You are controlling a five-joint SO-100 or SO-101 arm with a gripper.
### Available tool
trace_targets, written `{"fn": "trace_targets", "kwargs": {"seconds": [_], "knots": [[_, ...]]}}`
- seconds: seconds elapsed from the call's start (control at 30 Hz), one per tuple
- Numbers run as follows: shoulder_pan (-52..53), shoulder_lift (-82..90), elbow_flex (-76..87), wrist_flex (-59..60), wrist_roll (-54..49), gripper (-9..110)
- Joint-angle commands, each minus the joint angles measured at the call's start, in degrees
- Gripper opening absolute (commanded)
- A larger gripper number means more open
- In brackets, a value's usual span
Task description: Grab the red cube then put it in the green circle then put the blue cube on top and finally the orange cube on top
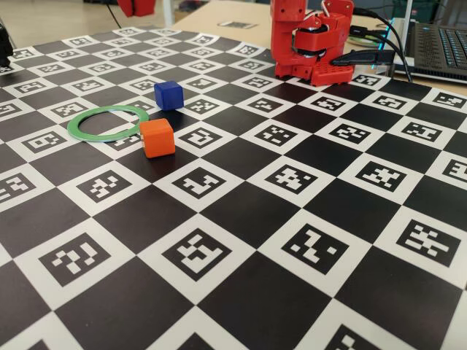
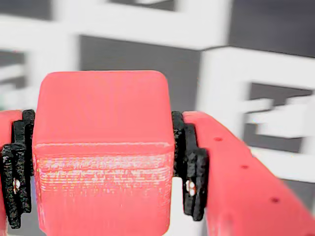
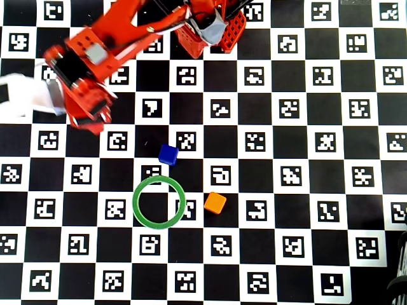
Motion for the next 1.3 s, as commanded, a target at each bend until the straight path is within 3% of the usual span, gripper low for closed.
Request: {"fn": "trace_targets", "kwargs": {"seconds": [0.0, 0.23, 0.43, 0.8, 1.27], "knots": [[-8.79, 0.18, -9.14, 5.1, 8.61, 6], [-18.11, -3.16, -10.2, 4.04, 22.24, 5], [-20.13, -5.71, -7.12, -0.97, 28.3, 5], [-20.13, -11.16, 0.7, -13.54, 31.55, 5], [-20.83, -18.72, 1.23, -21.09, 34.37, 5]]}}
